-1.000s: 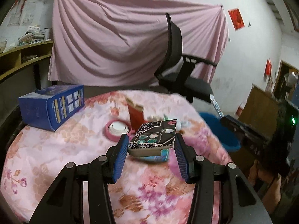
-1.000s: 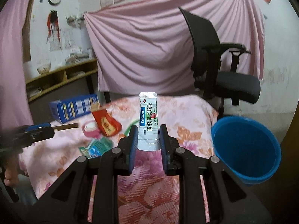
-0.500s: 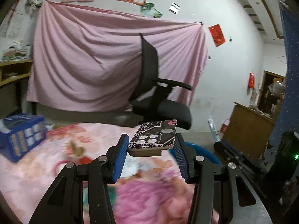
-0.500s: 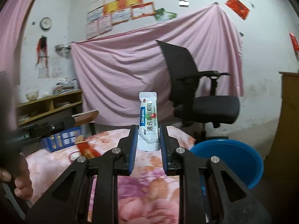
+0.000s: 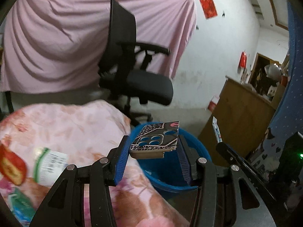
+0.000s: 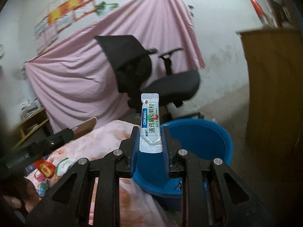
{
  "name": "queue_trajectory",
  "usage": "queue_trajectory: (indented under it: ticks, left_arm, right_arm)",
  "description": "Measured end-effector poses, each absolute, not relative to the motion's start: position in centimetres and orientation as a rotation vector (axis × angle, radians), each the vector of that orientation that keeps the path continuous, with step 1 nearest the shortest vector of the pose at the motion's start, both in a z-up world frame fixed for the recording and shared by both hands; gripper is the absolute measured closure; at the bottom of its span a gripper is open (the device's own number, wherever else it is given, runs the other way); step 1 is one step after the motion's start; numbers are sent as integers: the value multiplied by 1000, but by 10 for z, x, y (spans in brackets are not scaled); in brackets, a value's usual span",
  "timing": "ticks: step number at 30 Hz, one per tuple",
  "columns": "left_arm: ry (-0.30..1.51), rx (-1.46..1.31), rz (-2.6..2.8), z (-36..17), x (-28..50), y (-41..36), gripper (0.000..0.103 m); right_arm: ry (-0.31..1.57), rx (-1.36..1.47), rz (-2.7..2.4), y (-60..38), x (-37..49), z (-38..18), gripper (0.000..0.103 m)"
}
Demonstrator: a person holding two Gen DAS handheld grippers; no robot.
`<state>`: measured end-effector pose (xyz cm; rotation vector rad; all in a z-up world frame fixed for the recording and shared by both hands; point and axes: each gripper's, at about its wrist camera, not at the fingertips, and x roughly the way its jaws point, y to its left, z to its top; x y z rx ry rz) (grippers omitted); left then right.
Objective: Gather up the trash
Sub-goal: 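Lift both items over the blue bucket and open both tools to drop them, then return both tools over the table toward the remaining trash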
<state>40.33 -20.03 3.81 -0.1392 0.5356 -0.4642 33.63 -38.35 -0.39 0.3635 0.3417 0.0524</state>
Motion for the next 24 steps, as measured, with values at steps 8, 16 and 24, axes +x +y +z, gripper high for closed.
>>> queue_trajectory:
  ticks: [8,16,24]
  left_arm:
    - [677,-115,-464,12,433,-227,59]
    - [744,-150,-449,2,439,-224,59]
    - [691,-173,-410,15,430,-208,59]
  right_arm:
    - [458,452,36,-399,355,-27,60]
    - [504,473,42,-402,359,-36,57]
    - [455,462,41,-401,354,-27,52]
